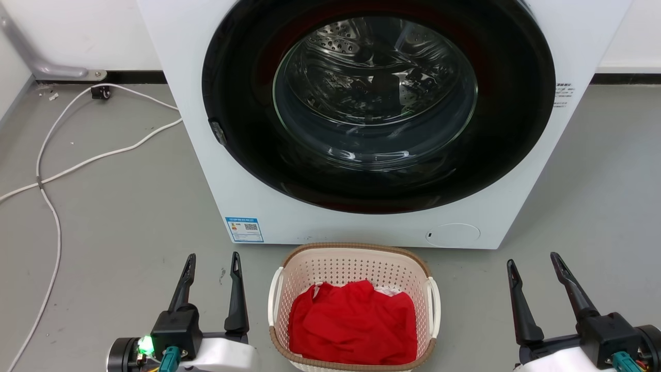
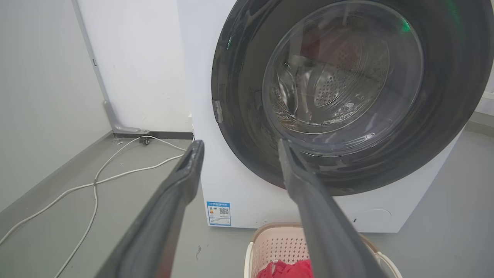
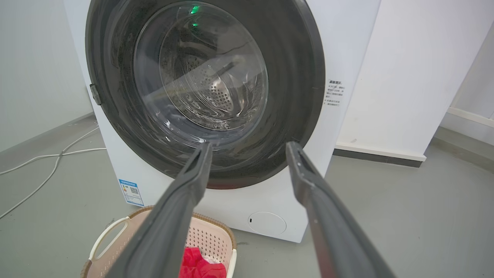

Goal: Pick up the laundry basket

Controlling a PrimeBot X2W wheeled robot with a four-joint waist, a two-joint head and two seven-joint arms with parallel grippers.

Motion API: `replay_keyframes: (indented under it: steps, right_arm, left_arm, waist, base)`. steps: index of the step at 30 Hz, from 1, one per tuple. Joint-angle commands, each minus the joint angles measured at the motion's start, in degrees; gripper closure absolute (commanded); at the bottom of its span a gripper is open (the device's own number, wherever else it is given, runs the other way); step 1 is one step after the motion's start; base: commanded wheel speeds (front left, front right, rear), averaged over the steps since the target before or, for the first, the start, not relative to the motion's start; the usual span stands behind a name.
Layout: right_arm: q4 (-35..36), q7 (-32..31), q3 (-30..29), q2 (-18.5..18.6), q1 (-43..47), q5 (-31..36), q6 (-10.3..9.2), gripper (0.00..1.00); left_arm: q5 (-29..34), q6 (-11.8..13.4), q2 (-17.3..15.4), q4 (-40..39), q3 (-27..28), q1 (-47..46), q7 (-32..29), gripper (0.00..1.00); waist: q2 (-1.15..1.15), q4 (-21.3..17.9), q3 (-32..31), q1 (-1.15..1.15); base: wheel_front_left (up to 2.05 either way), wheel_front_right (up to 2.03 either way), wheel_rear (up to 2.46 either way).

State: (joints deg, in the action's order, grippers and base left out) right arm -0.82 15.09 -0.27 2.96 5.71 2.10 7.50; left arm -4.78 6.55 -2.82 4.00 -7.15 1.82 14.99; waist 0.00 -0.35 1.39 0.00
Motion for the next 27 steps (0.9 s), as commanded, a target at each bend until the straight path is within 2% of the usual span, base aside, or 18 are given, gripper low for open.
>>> replay_keyframes:
  steps: [1,5,13,22,27]
  right_arm:
    - [0.0,0.1,0.0,-0.2,0.2,-0.2,-0.02,0.00]
    - [0.1,0.1,0.0,-0.2,-0.7,0.2,-0.02,0.00]
    - [-0.3,0.1,0.1,-0.1,-5.7,1.1,-0.02,0.00]
    - [-5.6,0.1,0.2,-0.1,-15.9,3.5,-0.03,0.00]
    - [-12.6,0.1,0.2,-0.1,-20.7,4.9,-0.03,0.00]
  left_arm:
    - [-0.1,-0.1,-0.1,0.0,0.1,0.1,0.3,0.00]
    - [-0.4,-0.5,-0.1,0.7,0.4,-1.4,0.3,0.00]
    - [0.7,-3.1,-0.1,5.0,1.8,-7.7,0.2,0.00]
    - [2.5,-6.6,-1.1,12.3,3.1,-18.8,0.2,0.00]
    - [3.2,-7.9,-1.7,19.1,3.0,-25.2,0.2,0.00]
  waist:
    - [0.00,0.0,0.1,0.00]
    - [0.00,0.2,1.0,0.00]
    - [0.00,0.2,5.7,0.00]
    - [0.00,-0.8,15.0,0.00]
    - [0.00,-1.0,20.3,0.00]
  base:
    - [0.00,0.00,0.00]
    - [0.00,0.00,0.00]
    - [0.00,0.00,0.00]
    - [0.00,0.00,0.00]
    - [0.00,0.00,0.00]
